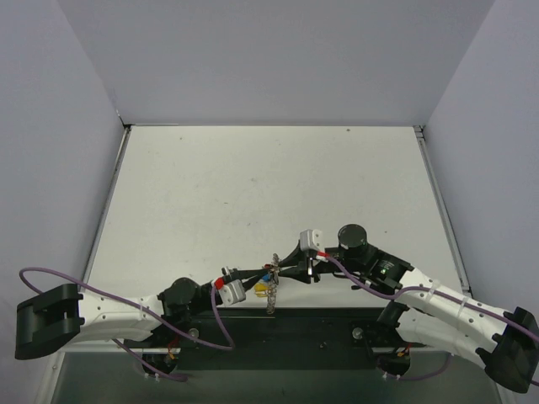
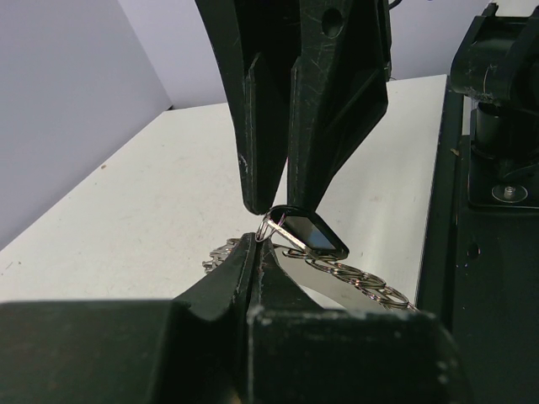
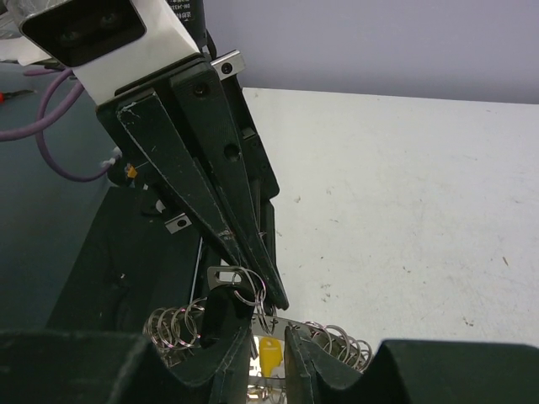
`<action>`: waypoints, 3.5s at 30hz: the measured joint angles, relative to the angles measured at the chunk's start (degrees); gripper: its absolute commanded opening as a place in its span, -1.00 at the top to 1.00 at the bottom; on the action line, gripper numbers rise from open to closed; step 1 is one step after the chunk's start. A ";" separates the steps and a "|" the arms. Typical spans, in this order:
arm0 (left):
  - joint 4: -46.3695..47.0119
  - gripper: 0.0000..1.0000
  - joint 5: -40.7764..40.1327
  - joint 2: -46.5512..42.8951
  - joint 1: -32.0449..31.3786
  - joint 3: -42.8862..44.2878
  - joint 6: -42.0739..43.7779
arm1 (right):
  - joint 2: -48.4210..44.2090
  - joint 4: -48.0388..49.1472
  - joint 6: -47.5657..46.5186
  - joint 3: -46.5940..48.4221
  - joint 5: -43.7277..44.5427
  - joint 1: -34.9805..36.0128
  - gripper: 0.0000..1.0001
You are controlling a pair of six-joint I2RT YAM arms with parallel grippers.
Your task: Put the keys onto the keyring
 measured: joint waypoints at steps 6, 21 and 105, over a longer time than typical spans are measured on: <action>-0.85 1.00 0.00 -0.42 0.00 0.00 0.00 | 0.96 1.05 0.90 0.20 -0.02 0.00 0.53; -2.21 1.00 0.50 -0.24 0.02 0.09 0.02 | 2.19 2.62 2.60 0.20 -0.31 0.00 0.60; -23.58 -0.36 -0.94 -18.40 0.11 3.61 -1.79 | 1.29 -2.08 3.41 3.61 1.77 0.17 1.00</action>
